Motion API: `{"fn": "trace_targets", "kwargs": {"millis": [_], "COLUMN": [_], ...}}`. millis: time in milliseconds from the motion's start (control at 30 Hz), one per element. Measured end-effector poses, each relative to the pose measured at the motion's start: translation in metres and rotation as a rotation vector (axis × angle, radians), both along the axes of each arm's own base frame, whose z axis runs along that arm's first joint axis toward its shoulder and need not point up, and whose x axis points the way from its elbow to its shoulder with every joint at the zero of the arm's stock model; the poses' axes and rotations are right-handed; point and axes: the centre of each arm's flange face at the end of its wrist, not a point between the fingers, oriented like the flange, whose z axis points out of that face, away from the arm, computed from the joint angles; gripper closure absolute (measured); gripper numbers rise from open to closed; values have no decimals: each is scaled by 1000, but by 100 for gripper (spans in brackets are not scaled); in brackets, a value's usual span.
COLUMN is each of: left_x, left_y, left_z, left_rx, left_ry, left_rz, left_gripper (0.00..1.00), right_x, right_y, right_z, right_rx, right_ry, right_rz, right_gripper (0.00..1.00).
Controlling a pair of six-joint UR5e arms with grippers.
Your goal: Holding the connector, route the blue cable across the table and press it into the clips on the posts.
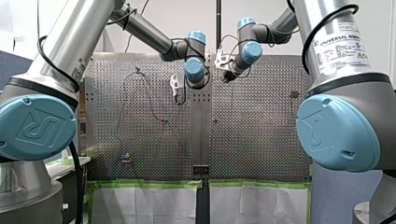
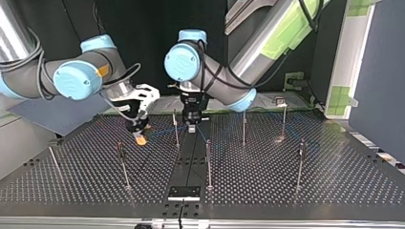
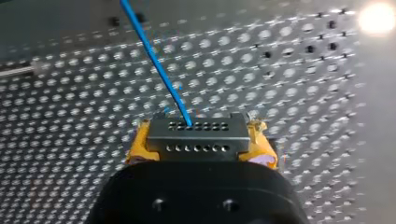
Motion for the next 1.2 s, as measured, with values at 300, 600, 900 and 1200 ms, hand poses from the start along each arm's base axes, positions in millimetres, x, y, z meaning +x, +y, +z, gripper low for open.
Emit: {"fn": "trace_targets", "kwargs": {"millis": [300, 600, 900, 1200], "left_x": [-9, -21, -45, -54], "left_y": [6, 7, 10, 14], "left_z": [-37, -74, -150, -167], "left_rx": [-4, -1, 61, 65], "left_ry": [1, 10, 117, 135], "left_rz": [-12, -70, -133, -153], "left_gripper": [100, 100, 100, 100], "right_x": [-8, -19, -36, -52], "right_y": [11, 26, 36, 36], "right_z": [-29, -67, -98, -123], "right_rx": [54, 117, 150, 155], "right_ry": [33, 80, 154, 162], "right_rz": [-3, -16, -59, -88], "right_gripper": [100, 100, 100, 100]}}
